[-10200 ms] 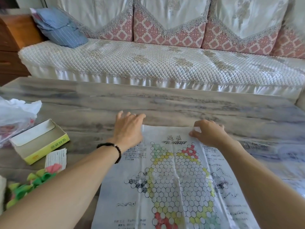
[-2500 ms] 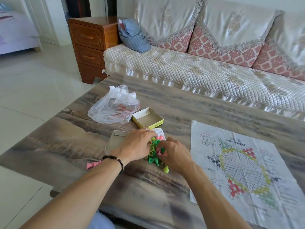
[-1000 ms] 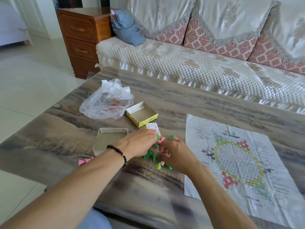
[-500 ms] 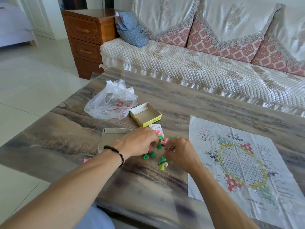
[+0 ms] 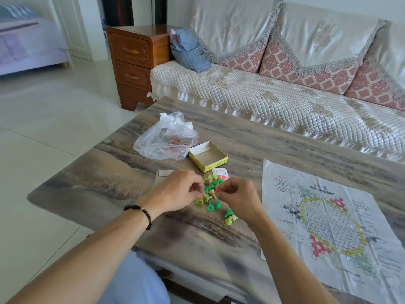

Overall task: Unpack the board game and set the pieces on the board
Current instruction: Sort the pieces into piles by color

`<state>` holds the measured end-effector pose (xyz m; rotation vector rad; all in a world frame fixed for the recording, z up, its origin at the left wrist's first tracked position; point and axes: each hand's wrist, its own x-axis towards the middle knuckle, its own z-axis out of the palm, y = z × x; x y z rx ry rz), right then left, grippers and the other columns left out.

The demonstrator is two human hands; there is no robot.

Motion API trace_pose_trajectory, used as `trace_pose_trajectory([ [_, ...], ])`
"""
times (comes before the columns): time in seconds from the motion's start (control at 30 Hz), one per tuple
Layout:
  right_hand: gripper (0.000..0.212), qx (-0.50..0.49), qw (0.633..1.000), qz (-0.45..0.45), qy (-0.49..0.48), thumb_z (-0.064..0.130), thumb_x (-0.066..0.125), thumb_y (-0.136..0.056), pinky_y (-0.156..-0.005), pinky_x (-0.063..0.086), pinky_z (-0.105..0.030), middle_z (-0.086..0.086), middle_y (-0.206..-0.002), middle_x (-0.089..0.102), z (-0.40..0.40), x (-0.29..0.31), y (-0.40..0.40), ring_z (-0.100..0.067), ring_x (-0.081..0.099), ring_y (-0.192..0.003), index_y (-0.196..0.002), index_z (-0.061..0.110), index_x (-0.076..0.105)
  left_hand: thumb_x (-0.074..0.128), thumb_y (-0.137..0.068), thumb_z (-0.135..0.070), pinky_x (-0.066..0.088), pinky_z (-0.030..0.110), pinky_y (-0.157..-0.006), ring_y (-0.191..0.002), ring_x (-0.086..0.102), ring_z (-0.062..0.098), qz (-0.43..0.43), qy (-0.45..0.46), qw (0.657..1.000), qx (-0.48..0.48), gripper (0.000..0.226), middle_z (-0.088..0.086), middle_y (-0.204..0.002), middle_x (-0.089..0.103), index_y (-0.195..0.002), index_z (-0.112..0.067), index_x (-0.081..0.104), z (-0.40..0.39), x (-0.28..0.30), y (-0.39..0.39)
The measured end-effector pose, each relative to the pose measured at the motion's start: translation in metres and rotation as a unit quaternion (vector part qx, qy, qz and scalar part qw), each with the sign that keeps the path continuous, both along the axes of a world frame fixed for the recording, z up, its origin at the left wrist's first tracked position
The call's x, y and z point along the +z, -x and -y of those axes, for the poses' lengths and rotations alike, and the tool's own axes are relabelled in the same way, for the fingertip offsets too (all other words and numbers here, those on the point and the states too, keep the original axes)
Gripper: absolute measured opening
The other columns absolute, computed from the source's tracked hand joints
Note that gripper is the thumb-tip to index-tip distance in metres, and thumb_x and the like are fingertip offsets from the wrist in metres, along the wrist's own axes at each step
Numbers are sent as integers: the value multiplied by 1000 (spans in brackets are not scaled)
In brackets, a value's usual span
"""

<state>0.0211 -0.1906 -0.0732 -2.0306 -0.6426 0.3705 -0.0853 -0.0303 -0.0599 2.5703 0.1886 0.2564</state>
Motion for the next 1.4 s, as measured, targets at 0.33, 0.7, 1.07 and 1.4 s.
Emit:
trace_pose_trajectory([
  [0.33,16,152,986,-5,69,9,80,-69,-68,55,-32,-4,-73,72,-56,-20,70,-15,65,-68,-67,20,69,72,-81,-9,48,16,-58,-53,62,-3,-23,99,986,130,12,-21,-56,65,-71,-16,71,-42,-7,97],
  [0.7,26,146,979,70,125,16,72,-74,-65,51,-19,7,-86,66,-73,-26,92,-9,61,-76,-99,18,65,79,-78,-27,41,17,-59,-63,58,6,-22,64,983,171,15,-10,-89,61,-88,-26,67,-58,-45,120],
  [1.07,21,150,975,117,114,13,68,-76,-60,39,-5,5,-88,71,-84,-30,100,-3,58,-72,-96,18,71,78,-80,-24,38,8,-64,-74,58,1,-12,48,988,144,33,-15,-96,52,-110,-25,63,-51,-48,121],
  [1.4,27,141,975,121,122,21,75,-71,-57,41,-8,8,-86,65,-67,-27,90,-7,59,-74,-98,20,68,76,-81,-27,50,30,-74,-75,59,4,19,11,990,140,33,-11,-98,51,-110,-24,62,-48,-49,115],
])
